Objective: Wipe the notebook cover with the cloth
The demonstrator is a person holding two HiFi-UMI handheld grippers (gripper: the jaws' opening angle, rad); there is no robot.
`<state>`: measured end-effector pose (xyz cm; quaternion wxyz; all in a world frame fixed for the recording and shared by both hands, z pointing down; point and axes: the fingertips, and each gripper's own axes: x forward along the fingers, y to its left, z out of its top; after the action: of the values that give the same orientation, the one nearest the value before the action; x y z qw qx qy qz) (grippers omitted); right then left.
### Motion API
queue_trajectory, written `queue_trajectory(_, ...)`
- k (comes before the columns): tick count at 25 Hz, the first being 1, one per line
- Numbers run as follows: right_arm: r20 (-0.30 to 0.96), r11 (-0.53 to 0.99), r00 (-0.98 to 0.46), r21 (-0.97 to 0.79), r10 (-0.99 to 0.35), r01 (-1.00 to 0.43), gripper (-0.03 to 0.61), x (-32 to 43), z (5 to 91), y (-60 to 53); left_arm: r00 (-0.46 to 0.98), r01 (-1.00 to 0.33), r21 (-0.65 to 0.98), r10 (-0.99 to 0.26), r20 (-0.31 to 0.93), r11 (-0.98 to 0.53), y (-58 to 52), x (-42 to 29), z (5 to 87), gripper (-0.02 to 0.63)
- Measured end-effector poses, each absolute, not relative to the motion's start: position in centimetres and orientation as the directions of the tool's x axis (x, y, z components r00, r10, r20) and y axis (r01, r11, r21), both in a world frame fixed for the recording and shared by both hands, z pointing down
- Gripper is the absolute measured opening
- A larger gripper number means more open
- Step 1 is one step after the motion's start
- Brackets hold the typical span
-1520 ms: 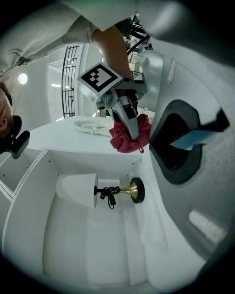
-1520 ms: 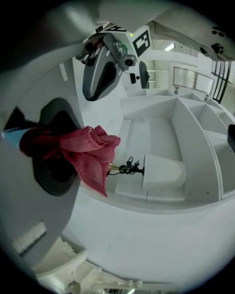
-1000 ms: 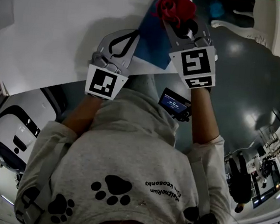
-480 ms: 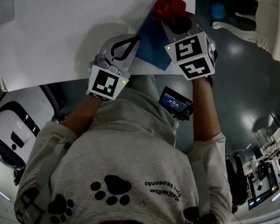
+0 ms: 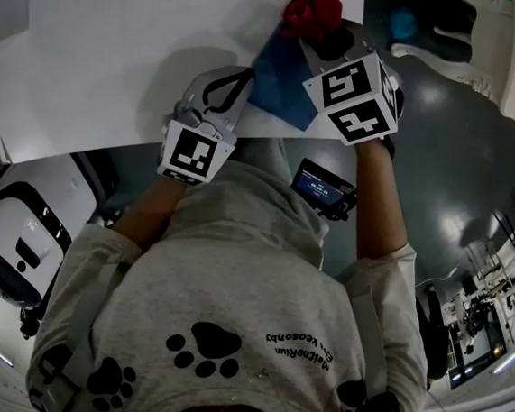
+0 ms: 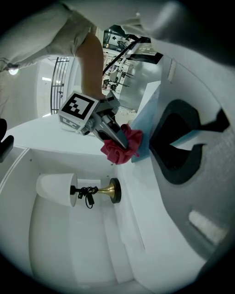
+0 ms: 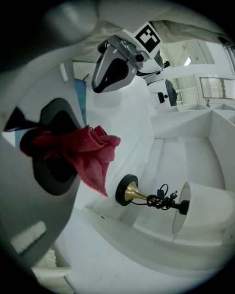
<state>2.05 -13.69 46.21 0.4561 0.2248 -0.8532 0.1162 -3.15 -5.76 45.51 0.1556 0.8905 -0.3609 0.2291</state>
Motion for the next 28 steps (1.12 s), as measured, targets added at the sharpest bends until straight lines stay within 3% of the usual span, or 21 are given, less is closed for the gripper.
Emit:
queue_trajectory(17,0.865,0.889,-0.442,0.009,-0.237,-0.458,0.097,2.5,46.6,-13.5,0.635,-0.701,0.118,-0.541,0.552,-0.703,-4.5,-3.2,46.7,0.000)
queue_trajectory(28,0.925,0.931,-0.352,0.002,-0.140,-0.365,0.097,1.6,49.1,-14.1,0.642,-0.676,0.149,-0.479,0.598,-0.721,-3.8,-2.9,48.8,0.000)
